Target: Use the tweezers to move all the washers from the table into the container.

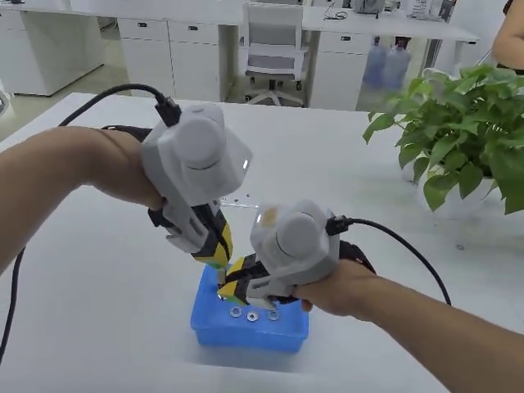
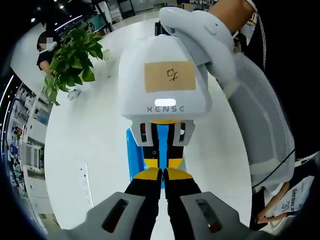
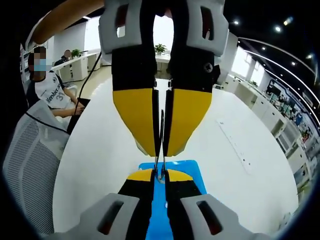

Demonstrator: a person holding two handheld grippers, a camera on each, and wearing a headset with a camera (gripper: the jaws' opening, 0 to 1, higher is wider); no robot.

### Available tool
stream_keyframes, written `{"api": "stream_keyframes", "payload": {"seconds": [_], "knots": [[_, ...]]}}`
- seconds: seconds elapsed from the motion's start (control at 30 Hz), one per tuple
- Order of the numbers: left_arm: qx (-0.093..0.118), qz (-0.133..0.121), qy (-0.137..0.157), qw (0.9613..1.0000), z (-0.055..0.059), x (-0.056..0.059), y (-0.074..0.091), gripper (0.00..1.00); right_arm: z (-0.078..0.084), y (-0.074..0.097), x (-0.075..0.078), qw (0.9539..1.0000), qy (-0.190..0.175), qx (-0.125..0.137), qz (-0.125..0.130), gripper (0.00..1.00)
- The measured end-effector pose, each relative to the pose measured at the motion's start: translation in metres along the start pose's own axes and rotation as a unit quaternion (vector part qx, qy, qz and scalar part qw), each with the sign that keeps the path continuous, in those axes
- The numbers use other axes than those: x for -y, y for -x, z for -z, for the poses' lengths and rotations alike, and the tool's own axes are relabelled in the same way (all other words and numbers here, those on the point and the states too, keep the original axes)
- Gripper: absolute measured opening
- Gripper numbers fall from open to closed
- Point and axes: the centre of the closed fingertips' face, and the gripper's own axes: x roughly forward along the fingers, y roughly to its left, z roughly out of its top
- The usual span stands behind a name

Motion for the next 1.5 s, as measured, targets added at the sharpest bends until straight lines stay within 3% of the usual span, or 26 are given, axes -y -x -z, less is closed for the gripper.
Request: {"api": "stream_keyframes", "payload": {"seconds": [0.5, 1.1, 1.5], "knots": [[0.007, 0.001, 0.002, 1.0, 0.015, -0.014, -0.029, 0.06, 0.025, -0.021, 0.01, 0.9999, -0.012, -0.001, -0.011, 0.09], [0.016, 0.004, 0.017, 0.9997, 0.032, -0.015, -0.056, 0.06, 0.049, -0.043, 0.009, 0.9992, -0.025, -0.019, -0.025, 0.09], [0.016, 0.005, 0.021, 0.9996, 0.038, -0.015, -0.064, 0.06, 0.056, -0.05, 0.008, 0.9988, -0.029, -0.025, -0.032, 0.1]]}}
